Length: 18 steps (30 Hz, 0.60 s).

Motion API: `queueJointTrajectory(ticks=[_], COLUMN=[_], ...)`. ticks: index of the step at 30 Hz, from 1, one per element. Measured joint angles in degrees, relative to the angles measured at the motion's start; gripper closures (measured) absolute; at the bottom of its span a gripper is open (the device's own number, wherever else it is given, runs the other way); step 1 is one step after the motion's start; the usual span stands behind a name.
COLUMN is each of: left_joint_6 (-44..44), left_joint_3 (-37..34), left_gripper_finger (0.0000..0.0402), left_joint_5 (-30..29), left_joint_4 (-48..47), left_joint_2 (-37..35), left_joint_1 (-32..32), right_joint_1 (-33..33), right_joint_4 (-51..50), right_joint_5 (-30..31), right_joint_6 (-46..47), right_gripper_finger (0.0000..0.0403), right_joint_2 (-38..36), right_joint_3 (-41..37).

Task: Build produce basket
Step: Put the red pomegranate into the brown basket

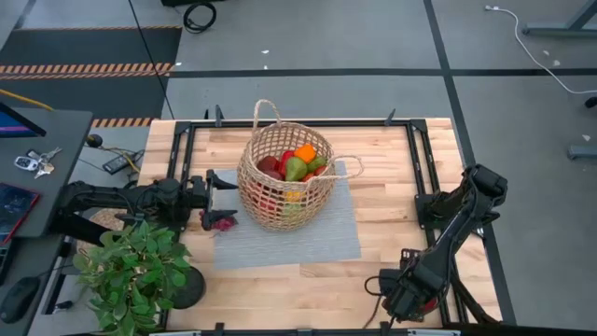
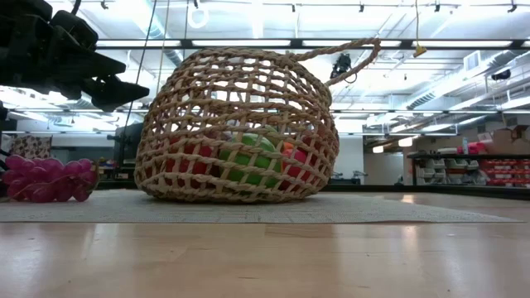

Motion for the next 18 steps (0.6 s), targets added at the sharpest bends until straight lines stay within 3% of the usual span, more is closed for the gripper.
queueJointTrajectory(ticks=[6, 12, 18], left_joint_6=[-0.02, -0.02, -0.02], left_joint_3=[0.00, 0.00, 0.00], left_gripper_finger=[0.0015, 0.0015, 0.0015], left_joint_5=[-0.01, -0.01, 0.00], left_joint_4=[0.00, 0.00, 0.00], left_joint_2=[0.00, 0.00, 0.00], left_joint_1=[-0.02, -0.01, -0.02], right_joint_1=[0.11, -0.02, -0.10], right_joint_4=[-0.28, -2.12, -5.89], right_joint_5=[-0.35, 7.51, 8.79], right_joint_6=[-8.94, -13.65, -21.04], right_gripper_finger=[0.0055, 0.0054, 0.0019], right_joint_2=[0.00, 0.00, 0.00], right_joint_3=[0.00, 0.00, 0.00])
